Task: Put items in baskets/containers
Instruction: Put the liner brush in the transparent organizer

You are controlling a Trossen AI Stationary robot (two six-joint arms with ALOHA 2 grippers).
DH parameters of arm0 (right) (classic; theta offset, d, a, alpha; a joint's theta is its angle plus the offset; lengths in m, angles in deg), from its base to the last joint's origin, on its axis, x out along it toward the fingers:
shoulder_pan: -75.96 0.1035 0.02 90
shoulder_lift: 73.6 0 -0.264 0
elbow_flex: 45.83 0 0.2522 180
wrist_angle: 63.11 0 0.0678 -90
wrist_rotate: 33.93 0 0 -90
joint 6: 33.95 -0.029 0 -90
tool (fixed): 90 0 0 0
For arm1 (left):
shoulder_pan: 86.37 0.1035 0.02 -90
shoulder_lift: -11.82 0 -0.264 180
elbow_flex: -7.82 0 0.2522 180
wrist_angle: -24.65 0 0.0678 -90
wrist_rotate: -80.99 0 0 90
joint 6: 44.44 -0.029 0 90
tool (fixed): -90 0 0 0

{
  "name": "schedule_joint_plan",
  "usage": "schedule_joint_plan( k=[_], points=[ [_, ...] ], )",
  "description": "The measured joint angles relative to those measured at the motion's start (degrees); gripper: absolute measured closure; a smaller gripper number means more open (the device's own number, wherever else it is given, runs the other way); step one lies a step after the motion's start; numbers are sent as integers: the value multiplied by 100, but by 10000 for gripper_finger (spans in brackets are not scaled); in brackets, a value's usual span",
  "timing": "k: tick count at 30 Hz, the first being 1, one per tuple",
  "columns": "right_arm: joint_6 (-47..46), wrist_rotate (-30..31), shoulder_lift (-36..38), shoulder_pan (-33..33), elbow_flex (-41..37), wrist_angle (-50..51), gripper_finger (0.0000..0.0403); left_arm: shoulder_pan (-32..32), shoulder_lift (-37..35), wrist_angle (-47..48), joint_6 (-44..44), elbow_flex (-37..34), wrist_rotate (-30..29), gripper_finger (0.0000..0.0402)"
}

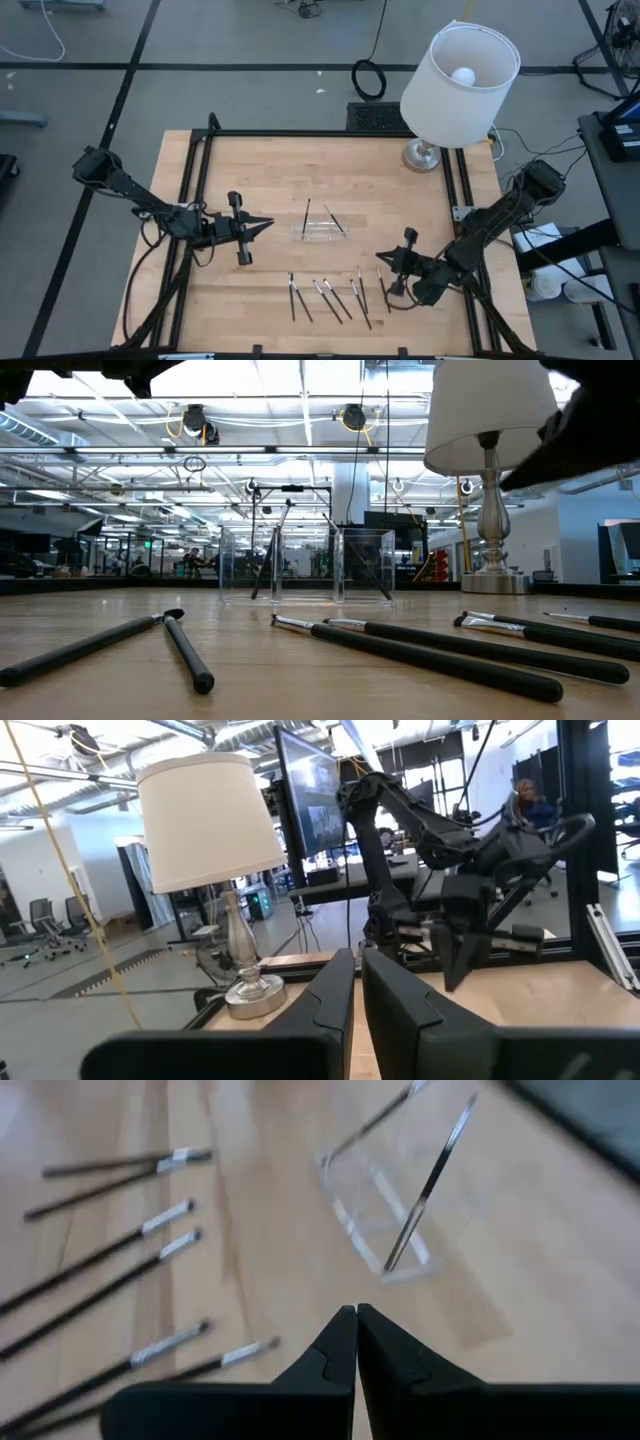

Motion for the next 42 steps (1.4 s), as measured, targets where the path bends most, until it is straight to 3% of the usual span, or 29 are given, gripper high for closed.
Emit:
schedule_joint_plan(
  k=[8,15,25,33,38,42],
  points=[
    [-423,-331,-241,-150,0,7,403,1,0,-2,98,0,0,366],
    [-470,-1440,-271,-421,-2,10,403,2,0,0,81,0,0,366],
    [-542,-1441,-271,-460,-2,11,399,2,0,-2,76,0,0,366],
    [-779,-1681,-271,-482,-4,13,312,2,0,0,65,0,0,366],
    [-1137,-2892,-269,-582,-4,218,255,0,0,-2,67,0,0,366],
    [-1781,-3558,-269,-571,-4,391,243,0,0,-2,67,0,0,366]
  ],
)
